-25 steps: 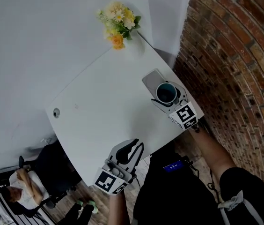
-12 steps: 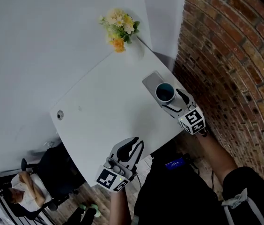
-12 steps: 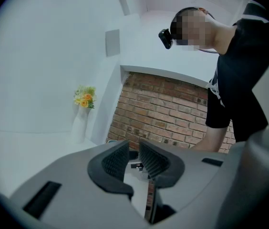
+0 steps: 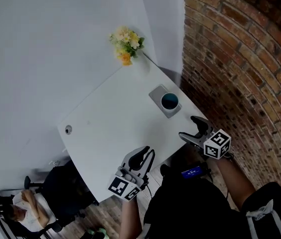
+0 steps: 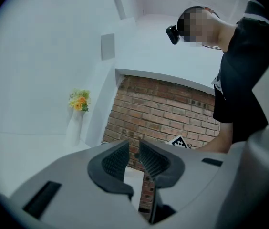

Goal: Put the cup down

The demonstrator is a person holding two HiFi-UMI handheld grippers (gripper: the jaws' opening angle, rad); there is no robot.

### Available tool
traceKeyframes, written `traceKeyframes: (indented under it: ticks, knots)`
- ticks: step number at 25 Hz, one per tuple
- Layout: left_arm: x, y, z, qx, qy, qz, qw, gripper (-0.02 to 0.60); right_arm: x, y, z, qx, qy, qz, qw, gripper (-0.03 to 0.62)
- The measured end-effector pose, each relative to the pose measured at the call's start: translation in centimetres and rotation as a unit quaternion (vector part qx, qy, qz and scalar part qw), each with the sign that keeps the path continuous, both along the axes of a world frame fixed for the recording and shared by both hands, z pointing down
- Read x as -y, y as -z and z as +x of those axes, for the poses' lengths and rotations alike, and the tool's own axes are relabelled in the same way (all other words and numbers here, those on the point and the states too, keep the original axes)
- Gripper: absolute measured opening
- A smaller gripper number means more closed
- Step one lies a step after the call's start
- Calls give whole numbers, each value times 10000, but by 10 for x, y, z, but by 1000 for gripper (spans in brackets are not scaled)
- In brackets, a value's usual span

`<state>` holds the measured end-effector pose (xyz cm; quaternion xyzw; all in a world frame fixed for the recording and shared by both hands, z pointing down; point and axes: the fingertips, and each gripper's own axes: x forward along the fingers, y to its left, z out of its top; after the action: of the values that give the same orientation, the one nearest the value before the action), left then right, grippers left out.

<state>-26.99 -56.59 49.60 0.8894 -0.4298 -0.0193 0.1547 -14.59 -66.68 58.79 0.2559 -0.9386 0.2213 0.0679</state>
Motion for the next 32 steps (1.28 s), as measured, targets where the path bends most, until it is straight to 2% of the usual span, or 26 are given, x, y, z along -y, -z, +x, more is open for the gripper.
traceKeyframes:
  ticks: [4,9,13,24,32]
  knots:
    - [-4,5,7,-52,-57,108,9999,75,-28,41,-2,493,103,-105,9987,405]
    - [-9,7,23,-2,-187,174,9997,74,-67,72,-15,338,534,118,9979,405]
    - [-8,9,22,18,-153,221,9996,74,-88,84,-23,191,766,368,9962,405]
    - [-10,19,14,63,-67,323,9994,74,-66,100,-10,220,587,657,9959,377]
    - [-14,20,15,66,-119,316,9994,74,-58,105,-13,310,553,645,9959,367]
